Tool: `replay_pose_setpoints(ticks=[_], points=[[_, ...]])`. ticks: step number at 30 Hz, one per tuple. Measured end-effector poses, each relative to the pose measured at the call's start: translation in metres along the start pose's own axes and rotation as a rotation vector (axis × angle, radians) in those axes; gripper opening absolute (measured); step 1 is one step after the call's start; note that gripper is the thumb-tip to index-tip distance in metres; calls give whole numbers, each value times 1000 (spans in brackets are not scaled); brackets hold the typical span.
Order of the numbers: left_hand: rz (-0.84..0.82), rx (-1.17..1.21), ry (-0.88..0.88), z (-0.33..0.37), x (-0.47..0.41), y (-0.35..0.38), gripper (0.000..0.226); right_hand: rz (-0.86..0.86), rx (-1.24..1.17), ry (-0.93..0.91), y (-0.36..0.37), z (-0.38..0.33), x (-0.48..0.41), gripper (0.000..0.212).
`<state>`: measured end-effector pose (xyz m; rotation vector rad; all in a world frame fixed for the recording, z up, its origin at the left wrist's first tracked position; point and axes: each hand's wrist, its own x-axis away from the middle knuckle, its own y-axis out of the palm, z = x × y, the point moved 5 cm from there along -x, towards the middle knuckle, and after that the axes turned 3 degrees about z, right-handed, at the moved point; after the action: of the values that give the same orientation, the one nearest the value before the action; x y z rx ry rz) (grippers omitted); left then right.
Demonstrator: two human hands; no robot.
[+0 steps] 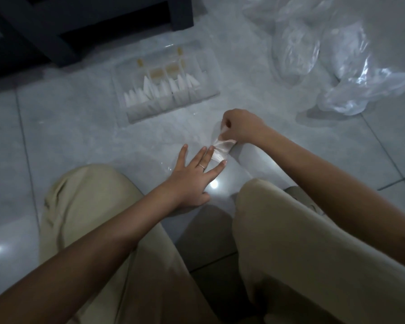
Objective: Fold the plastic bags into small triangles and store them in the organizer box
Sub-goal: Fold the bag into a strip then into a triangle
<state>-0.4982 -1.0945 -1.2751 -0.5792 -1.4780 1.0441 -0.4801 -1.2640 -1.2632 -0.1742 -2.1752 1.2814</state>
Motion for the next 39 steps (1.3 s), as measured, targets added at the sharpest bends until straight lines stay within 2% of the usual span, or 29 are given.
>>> replay_pose_setpoints(ticks=[3, 6, 10, 12, 13, 14, 16, 17, 18, 19, 21, 23, 26, 28, 30, 32, 34, 36, 39], points=[[-15, -8, -13, 0, -2, 0, 85, -94, -194, 25, -2, 10, -2, 28], [-30, 16, -18, -1, -1, -2, 84, -203, -507, 149, -3, 16, -1, 16], [-33, 55, -18, -1, -1, -3, 82, -165, -623, 193, -8, 23, -2, 17], [-63, 88, -5, -2, -1, -1, 79, -97, -622, 164, -9, 25, -1, 9], [-55, 153, -1, -3, -1, -1, 73, -51, -598, 130, -9, 26, 0, 6], [23, 299, -2, -6, -2, -4, 61, -2, -562, 89, -10, 26, 2, 9], [333, 814, -114, -21, -2, -21, 27, 58, -468, -19, -13, 21, 8, 10], [490, 1059, -206, -31, 0, -27, 20, 59, -426, -81, -14, 15, 14, 9], [613, 1208, -289, -40, 2, -32, 20, 47, -402, -137, -16, 9, 19, 8], [684, 1260, -352, -46, 4, -35, 24, 30, -398, -178, -17, 3, 26, 7], [684, 1348, -381, -48, 3, -37, 34, 15, -423, -239, -19, -8, 38, 10], [603, 1458, -371, -44, 3, -33, 36, 22, -452, -284, -22, -18, 47, 10], [605, 1407, -369, -41, 6, -34, 34, 68, -594, -274, -23, -24, 56, 7], [677, 1400, -353, -41, 7, -39, 29, 136, -796, -182, -20, -18, 59, 8], [733, 1445, -370, -43, 8, -43, 26, 147, -964, -52, -9, -9, 62, 19], [772, 1497, -395, -44, 8, -44, 25, 71, -1031, 11, 4, -6, 69, 25], [788, 1545, -410, -45, 9, -42, 26, 13, -1102, 28, 13, -6, 77, 15], [773, 1609, -419, -43, 10, -41, 24, 33, -1174, 41, 16, -5, 81, 5], [765, 1633, -401, -40, 12, -42, 20, 71, -1174, 40, 13, -2, 80, 14]])
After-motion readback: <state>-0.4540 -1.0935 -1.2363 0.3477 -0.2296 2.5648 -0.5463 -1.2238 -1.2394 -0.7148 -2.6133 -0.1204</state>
